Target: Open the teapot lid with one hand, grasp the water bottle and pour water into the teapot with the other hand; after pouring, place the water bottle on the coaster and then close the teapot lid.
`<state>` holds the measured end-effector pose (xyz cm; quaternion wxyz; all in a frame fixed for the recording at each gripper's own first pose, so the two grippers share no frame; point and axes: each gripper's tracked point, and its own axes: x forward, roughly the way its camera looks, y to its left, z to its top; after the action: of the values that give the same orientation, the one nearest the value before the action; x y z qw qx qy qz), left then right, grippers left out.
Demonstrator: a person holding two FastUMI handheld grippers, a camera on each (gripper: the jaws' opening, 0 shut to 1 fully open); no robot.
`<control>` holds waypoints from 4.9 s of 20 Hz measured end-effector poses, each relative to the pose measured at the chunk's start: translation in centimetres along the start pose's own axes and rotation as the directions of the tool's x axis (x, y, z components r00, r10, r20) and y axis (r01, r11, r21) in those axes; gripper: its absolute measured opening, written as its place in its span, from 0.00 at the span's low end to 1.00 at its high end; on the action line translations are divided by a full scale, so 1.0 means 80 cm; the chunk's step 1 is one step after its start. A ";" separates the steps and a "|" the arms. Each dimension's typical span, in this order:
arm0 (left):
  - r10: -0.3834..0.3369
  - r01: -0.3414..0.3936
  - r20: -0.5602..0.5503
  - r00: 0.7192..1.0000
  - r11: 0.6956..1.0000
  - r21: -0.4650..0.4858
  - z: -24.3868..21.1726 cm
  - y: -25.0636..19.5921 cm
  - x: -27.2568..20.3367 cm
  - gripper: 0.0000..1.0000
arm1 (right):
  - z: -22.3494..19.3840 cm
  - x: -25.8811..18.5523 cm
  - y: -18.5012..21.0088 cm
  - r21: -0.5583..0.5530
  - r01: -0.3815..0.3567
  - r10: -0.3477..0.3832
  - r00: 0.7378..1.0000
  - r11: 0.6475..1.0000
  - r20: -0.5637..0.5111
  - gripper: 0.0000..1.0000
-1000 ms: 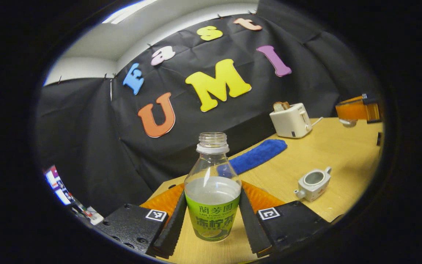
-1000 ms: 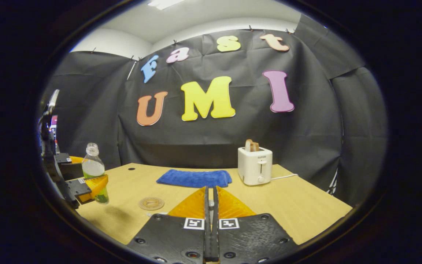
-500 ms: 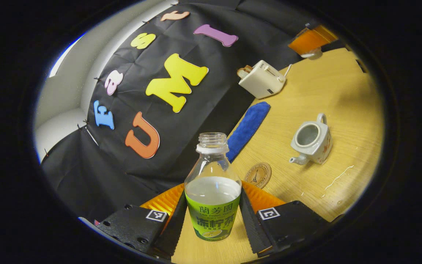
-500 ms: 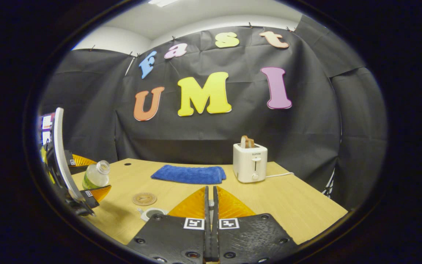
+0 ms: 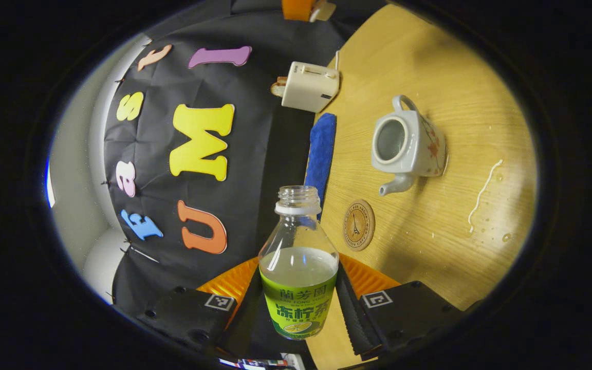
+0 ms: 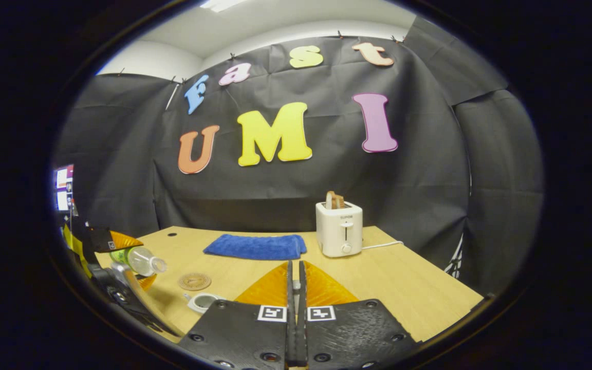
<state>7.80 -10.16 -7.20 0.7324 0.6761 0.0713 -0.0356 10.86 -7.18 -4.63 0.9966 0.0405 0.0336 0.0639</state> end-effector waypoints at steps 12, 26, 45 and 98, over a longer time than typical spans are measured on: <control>-0.069 0.072 -0.021 0.997 0.938 0.340 0.039 -0.011 0.008 0.75 | 0.009 -0.003 -0.028 -0.004 0.050 -0.050 0.999 0.999 0.017 0.00; -0.005 0.034 -0.053 0.999 0.825 0.565 0.062 0.027 0.007 0.74 | 0.017 -0.008 -0.039 -0.024 0.073 -0.072 0.997 0.997 0.033 0.00; 0.037 0.005 -0.049 0.998 0.741 0.672 0.070 0.051 -0.006 0.74 | 0.015 -0.007 -0.041 -0.022 0.066 -0.066 0.998 0.998 0.021 0.00; 0.125 0.220 0.226 0.966 0.060 -0.974 0.037 0.056 0.131 0.78 | 0.003 -0.002 -0.034 -0.038 0.076 -0.076 0.997 0.996 -0.006 0.00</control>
<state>19.02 -12.30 -4.16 0.9960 -0.0238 0.0055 -0.0862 11.02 -9.91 -4.62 0.9987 0.0199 0.0375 0.0266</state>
